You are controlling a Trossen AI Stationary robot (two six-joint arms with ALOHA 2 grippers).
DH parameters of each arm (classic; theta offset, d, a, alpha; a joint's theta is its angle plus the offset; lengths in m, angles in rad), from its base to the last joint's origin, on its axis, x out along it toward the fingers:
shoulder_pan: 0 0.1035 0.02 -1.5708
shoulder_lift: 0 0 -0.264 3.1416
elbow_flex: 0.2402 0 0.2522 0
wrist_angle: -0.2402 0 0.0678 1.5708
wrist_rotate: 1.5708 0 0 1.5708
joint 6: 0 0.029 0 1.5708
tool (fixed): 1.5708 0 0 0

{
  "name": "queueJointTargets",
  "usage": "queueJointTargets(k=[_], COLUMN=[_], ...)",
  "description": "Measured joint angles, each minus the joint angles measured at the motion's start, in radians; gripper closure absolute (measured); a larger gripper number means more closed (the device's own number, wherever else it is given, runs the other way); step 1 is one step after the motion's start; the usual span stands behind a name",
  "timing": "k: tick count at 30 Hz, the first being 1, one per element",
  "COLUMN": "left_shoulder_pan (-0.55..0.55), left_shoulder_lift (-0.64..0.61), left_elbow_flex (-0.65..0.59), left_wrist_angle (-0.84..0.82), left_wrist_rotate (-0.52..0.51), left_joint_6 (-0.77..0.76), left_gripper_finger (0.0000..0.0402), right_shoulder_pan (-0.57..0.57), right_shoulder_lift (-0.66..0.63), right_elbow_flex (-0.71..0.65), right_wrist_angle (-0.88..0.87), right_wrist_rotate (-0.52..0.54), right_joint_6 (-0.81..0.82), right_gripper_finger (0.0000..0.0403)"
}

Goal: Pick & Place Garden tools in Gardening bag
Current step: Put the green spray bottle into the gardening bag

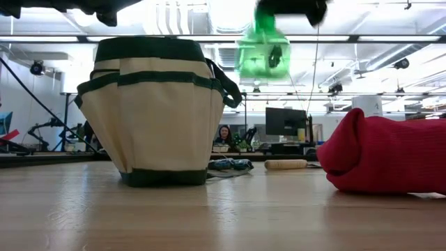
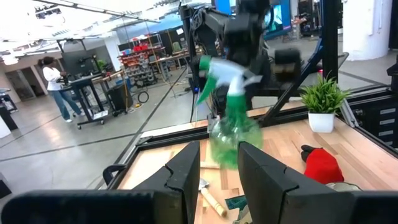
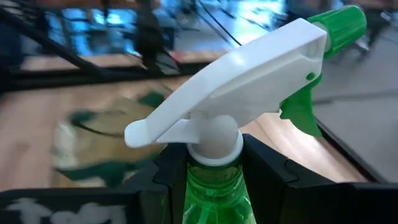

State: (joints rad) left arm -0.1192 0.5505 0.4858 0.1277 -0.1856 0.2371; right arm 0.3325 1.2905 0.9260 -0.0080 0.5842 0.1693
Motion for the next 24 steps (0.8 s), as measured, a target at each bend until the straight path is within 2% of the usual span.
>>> queueJointTargets(k=[8,14,20,24], left_shoulder_pan=[0.0,0.0,0.0,0.0], left_shoulder_lift=[0.001,0.002,0.002,-0.004], left_elbow_flex=[0.0,0.0,0.0,0.0], left_wrist_angle=[0.0,0.0,-0.001,-0.002], left_wrist_rotate=[0.0,0.0,0.0,-0.001], left_joint_6=[0.0,0.002,0.001,0.008], left_gripper_finger=[0.0291,0.0291,0.0291,0.0291], right_shoulder_pan=[-0.015,-0.062,-0.162,-0.208], right_shoulder_lift=[0.125,0.235,0.342,0.413], right_elbow_flex=[0.184,0.299,0.374,0.421], right_wrist_angle=[0.001,-0.005,-0.001,0.013], right_wrist_rotate=[-0.379,-0.485,-0.664,-0.73], right_joint_6=[-0.116,-0.223,-0.251,-0.264], right_gripper_finger=[0.0288,0.0288,0.0288,0.0288])
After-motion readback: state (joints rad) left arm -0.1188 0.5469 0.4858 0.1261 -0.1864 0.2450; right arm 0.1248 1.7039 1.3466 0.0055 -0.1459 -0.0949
